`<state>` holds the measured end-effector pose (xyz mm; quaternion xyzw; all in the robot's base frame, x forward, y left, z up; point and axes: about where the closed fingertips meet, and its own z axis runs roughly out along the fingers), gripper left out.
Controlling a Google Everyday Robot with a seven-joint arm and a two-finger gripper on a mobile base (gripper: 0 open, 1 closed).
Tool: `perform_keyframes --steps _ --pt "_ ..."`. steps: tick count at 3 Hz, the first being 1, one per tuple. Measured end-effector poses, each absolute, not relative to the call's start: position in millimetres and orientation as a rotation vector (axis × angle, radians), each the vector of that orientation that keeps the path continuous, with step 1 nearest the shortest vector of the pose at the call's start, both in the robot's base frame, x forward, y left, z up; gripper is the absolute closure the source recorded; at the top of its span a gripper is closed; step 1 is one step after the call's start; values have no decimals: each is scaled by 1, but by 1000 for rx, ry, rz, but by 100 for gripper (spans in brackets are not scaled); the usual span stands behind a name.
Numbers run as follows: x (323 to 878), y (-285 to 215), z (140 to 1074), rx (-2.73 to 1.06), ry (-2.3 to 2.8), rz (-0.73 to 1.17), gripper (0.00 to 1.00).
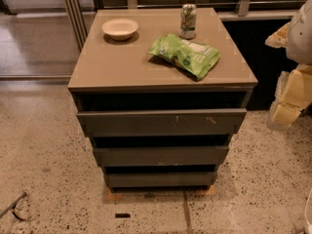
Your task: Open middle drawer
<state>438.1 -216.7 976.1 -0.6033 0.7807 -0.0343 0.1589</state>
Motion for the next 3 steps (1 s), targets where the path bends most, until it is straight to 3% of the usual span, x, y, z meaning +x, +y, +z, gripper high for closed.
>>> perform_keyframes --steps 2,3 --pt "440 -214 930 -1724 2203 -68 0" --pt "442 -208 860 -1733 2187 -4 0"
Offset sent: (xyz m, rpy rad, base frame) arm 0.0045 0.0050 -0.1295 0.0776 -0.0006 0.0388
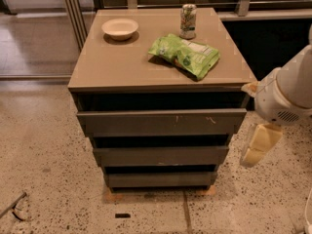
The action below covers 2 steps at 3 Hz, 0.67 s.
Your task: Open middle drawer
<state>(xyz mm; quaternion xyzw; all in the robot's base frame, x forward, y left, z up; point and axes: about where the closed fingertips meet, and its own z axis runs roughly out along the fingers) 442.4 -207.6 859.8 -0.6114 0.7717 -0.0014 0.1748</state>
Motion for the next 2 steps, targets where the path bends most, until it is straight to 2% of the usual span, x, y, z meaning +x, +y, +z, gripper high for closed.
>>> perform_keyframes --steps 2 --pt "459 -193 681 -1701 2215 182 0"
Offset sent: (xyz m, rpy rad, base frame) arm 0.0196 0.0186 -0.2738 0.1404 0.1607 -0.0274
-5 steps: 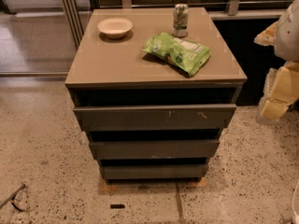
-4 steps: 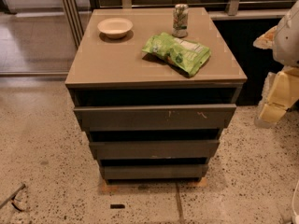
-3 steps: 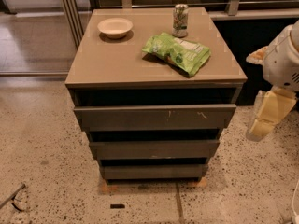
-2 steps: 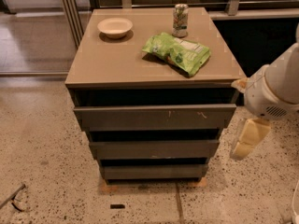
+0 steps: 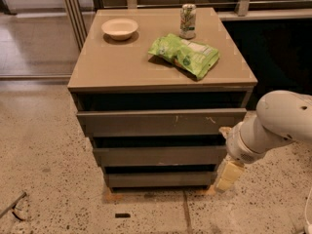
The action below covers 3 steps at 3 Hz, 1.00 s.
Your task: Open middle drawer
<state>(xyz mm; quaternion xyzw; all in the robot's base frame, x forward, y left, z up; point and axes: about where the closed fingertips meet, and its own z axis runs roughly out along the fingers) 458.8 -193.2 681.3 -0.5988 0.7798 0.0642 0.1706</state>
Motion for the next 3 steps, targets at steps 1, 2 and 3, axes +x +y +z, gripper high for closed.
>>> perform_keyframes --steps 1,2,3 --pt "459 -193 681 -1701 2215 182 0" --pt "461 -191 656 -1758 2158 156 0" --pt "470 -179 615 -1820 2077 164 0"
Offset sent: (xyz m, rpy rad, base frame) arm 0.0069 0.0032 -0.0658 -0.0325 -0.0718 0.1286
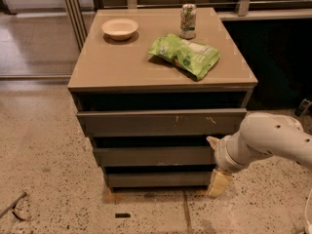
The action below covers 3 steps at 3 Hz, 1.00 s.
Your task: Open middle drawer
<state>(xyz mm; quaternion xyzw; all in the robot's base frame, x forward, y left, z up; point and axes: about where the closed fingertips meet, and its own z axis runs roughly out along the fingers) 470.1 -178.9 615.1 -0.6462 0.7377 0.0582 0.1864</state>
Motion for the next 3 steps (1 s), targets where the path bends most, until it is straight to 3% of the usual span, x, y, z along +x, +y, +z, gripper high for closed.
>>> perform_keyframes --steps 3 --pt "517 -146 506 -1883 1953 201 0"
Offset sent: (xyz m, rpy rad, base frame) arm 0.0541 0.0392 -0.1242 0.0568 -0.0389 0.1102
